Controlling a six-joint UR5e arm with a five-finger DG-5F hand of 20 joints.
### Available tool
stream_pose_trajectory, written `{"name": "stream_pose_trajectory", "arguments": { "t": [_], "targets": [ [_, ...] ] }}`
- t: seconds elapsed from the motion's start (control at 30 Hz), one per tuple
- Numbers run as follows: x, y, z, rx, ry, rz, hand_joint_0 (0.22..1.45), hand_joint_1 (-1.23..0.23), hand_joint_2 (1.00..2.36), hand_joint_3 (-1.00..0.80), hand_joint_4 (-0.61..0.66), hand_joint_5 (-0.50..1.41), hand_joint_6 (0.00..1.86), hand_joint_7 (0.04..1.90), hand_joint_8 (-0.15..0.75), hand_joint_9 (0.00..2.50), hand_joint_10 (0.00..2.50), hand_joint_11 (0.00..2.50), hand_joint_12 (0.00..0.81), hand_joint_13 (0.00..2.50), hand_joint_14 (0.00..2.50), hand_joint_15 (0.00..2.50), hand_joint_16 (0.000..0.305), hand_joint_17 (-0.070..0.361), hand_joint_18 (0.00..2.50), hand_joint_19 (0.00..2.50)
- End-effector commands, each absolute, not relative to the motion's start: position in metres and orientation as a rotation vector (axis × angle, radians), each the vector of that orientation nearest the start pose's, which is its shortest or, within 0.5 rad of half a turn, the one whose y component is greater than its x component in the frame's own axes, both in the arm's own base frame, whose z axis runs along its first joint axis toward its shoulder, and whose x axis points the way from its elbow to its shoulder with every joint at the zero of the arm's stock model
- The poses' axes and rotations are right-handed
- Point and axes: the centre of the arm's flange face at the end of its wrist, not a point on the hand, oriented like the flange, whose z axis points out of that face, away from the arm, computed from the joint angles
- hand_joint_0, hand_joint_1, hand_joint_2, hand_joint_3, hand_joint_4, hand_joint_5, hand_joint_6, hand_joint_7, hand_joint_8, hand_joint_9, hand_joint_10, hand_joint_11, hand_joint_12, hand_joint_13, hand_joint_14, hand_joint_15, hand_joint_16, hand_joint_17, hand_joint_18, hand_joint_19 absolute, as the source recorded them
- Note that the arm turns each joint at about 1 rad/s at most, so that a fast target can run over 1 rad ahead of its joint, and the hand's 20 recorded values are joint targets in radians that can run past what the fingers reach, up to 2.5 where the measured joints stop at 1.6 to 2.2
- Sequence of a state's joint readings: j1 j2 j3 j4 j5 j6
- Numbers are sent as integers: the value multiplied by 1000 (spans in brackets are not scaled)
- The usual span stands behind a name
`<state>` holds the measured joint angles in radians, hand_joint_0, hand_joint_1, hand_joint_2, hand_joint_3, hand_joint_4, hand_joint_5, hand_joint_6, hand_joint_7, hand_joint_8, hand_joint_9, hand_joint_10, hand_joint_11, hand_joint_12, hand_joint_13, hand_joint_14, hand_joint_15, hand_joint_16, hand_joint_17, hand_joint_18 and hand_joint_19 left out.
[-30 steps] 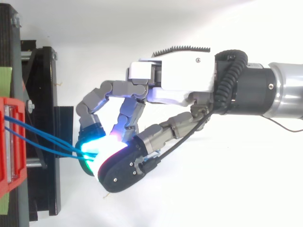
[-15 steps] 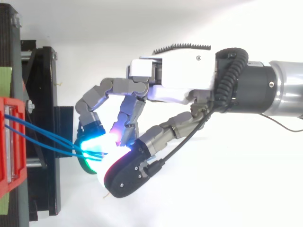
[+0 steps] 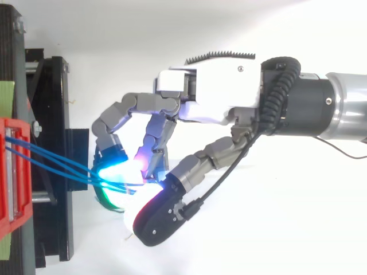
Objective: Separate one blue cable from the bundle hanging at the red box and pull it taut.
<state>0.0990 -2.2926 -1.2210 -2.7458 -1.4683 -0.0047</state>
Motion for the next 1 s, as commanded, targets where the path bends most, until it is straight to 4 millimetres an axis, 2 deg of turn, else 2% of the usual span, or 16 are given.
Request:
{"name": "stream_pose_trajectory", "arguments": {
  "t": [0.0, 0.17, 0.37, 0.63, 0.7, 0.83, 0.9, 0.97],
  "targets": [
    [758, -68, 241, 1192, 1191, 1216, 629, -1030, 1000, -500, 16, -142, 900, 1263, 334, 1216, 20, 964, 353, 1181, 22, 627, 38, 85, 1117, 609],
    [758, -68, 241, 1191, 1190, 1217, 556, -962, 1000, -500, 59, -137, 884, 1202, 342, 1237, 19, 958, 361, 1193, 23, 623, 39, 88, 1141, 622],
    [758, -68, 242, 1189, 1189, 1216, 552, -853, 1000, -500, 106, -127, 843, 1164, 350, 1267, 17, 948, 376, 1234, 21, 632, 40, 90, 1166, 644],
    [758, -70, 241, 1191, 1190, 1215, 468, -810, 1000, -500, 133, -119, 791, 1152, 369, 1278, 18, 924, 403, 1244, 21, 621, 46, 104, 1222, 630],
    [759, -69, 242, 1190, 1188, 1215, 488, -705, 1000, -500, 126, -119, 789, 1142, 370, 1290, 19, 922, 396, 1247, 22, 627, 45, 101, 1210, 650],
    [758, -68, 241, 1191, 1190, 1217, 603, -649, 1000, -500, 88, -113, 772, 1202, 347, 1291, 21, 927, 371, 1240, 21, 642, 40, 90, 1167, 692],
    [758, -68, 241, 1190, 1191, 1216, 623, -722, 1007, -411, 51, -110, 809, 1209, 359, 1310, 21, 941, 372, 1245, 23, 656, 40, 89, 1169, 704],
    [758, -68, 241, 1191, 1190, 1217, 605, -824, 1019, -161, 41, -116, 858, 1315, 383, 1324, 17, 947, 391, 1267, 22, 637, 44, 99, 1216, 666]
  ]
}}
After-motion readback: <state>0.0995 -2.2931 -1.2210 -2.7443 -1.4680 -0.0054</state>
